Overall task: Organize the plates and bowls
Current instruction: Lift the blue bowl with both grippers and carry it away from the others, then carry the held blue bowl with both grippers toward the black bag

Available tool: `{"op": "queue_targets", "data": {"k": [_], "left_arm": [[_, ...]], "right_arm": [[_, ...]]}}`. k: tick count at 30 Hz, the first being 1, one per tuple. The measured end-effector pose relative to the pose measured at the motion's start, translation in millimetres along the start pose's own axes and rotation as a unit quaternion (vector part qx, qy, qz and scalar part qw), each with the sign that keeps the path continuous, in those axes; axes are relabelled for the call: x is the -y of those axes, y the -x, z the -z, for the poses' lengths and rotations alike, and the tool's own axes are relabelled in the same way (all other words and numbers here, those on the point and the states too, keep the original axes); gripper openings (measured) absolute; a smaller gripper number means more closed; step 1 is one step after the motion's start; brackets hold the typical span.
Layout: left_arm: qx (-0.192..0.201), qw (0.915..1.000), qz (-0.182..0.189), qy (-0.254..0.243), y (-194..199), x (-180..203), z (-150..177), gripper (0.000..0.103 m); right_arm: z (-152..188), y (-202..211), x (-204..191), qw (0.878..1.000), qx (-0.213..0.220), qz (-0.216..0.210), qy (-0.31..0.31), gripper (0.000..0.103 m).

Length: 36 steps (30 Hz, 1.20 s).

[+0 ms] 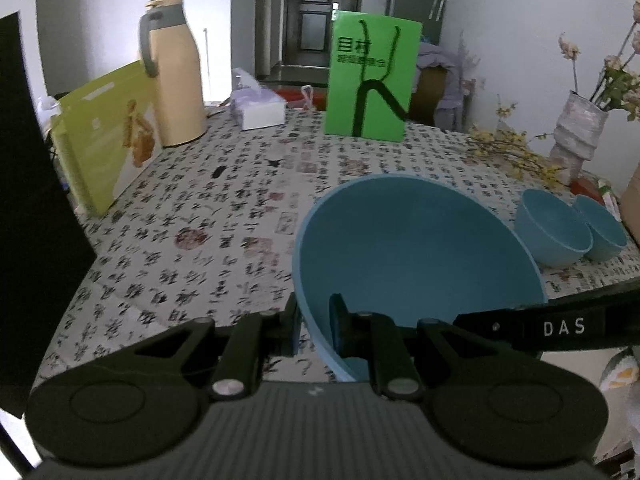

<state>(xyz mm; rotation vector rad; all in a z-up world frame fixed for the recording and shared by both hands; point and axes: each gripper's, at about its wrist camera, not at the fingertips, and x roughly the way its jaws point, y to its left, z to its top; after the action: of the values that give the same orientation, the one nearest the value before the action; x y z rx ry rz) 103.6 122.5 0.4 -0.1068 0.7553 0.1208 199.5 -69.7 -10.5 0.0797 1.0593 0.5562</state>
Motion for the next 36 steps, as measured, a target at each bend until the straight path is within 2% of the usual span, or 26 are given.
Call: {"op": "queue_targets", "data": {"k": [19, 36], "left_arm": [[-0.019, 0.9978, -0.045, 0.046, 2, -60, 31, 0.015], [-0.04, 0.9955, -0.06, 0.062, -10, -80, 47, 0.015]], "right_arm": [[16, -55, -54, 0.998, -0.051, -0.026, 0.042, 0.019], [26, -82, -66, 0.996, -0.07, -0.031, 0.054, 0.019]]}}
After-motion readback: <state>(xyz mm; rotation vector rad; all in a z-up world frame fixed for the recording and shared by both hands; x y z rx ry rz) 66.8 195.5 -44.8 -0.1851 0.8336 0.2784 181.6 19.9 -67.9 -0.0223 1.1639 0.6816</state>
